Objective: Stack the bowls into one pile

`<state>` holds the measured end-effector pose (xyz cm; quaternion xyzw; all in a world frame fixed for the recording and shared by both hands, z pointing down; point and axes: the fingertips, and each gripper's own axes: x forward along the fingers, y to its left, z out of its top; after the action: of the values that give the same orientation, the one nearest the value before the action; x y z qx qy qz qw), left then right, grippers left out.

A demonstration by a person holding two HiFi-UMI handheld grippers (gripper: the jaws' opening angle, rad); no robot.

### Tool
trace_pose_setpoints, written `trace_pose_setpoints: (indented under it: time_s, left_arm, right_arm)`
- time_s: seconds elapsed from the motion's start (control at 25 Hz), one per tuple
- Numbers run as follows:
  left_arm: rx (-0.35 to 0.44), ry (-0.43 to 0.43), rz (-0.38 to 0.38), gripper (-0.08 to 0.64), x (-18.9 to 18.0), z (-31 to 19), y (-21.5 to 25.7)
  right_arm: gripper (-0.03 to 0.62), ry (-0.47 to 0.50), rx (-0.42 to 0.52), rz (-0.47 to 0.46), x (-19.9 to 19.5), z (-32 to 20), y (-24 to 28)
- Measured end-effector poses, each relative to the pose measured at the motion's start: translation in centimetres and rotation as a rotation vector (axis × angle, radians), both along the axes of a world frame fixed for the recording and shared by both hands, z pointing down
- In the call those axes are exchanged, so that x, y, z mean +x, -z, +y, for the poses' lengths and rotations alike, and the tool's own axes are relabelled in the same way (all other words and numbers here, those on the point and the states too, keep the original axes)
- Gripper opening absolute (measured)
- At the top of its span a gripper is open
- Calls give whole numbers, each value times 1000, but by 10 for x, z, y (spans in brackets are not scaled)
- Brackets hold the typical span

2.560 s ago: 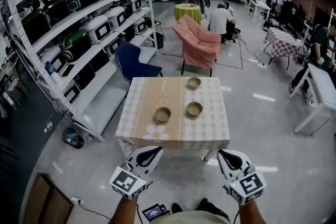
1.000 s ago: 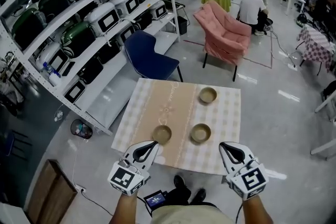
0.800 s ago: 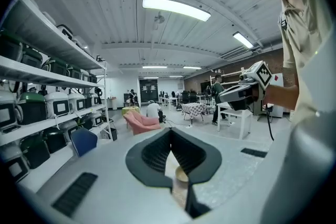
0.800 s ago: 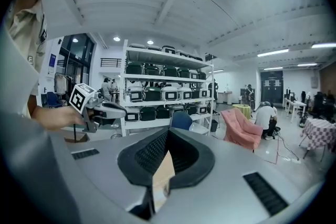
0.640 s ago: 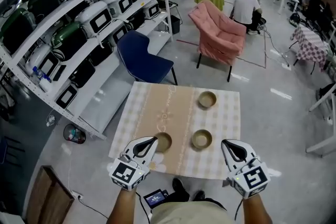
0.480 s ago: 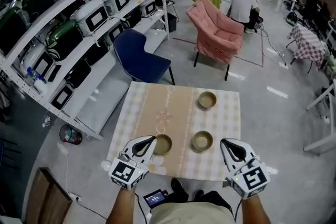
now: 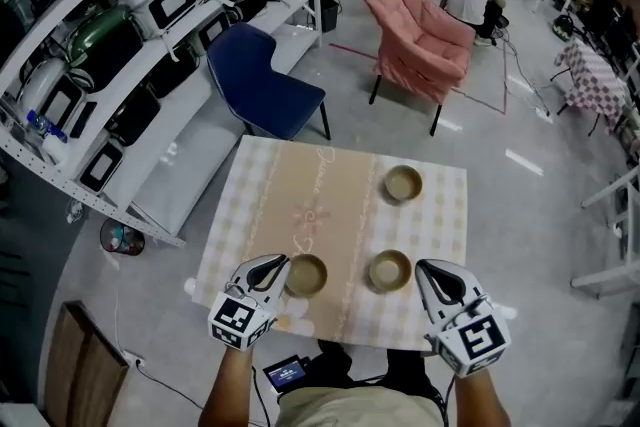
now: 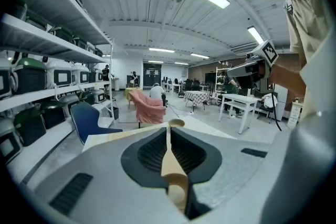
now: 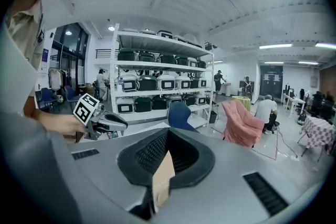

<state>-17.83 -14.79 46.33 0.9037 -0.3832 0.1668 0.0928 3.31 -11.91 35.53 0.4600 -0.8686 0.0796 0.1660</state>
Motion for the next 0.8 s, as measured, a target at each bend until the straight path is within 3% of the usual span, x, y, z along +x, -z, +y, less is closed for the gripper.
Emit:
trace_pose_setpoints:
  time_s: [0.48,0.8]
  left_arm:
    - [-234,170,-50,74,-14,-20,-151]
    - [-331,253,-113,74,-27,-23,-214]
  right_arm:
    - [3,152,-133,34,1,-61,-90]
    - [3,208,-198,62,-1,-89,-131]
